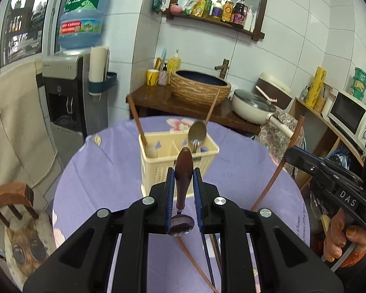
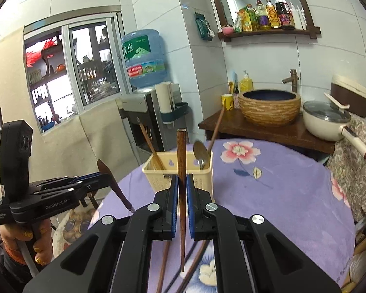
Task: Organize utensils
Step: 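Carry the spoon and chopstick upright over the cream basket with both tools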
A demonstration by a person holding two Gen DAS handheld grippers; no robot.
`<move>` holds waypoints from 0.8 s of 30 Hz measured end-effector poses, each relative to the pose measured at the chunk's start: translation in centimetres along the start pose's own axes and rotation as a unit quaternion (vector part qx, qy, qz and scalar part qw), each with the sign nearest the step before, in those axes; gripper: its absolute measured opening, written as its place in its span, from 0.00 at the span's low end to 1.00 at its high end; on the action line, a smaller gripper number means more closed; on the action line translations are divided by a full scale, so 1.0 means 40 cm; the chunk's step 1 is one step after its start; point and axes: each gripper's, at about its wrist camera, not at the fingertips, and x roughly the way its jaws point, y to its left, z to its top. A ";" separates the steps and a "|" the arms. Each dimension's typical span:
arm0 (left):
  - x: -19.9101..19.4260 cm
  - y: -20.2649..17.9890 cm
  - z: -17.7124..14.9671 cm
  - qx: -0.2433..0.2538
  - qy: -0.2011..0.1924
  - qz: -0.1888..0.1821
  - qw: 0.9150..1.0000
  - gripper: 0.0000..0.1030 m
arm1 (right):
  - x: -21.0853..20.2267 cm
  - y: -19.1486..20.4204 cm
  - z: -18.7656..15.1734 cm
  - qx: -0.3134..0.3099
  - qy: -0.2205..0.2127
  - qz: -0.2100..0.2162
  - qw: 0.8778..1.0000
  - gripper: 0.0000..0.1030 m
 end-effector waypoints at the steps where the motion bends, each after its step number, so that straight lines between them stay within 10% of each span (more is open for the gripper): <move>1: -0.002 -0.001 0.025 0.000 -0.004 -0.004 1.000 0.15 | 0.005 0.005 0.022 -0.002 -0.006 -0.001 1.000 0.07; 13: 0.041 -0.009 0.331 -0.008 -0.068 0.027 0.997 0.15 | 0.094 0.053 0.276 -0.032 -0.113 -0.053 0.992 0.07; 24: 0.235 0.051 0.238 -0.028 -0.012 0.059 0.998 0.15 | 0.260 0.015 0.152 -0.026 -0.055 -0.079 0.995 0.07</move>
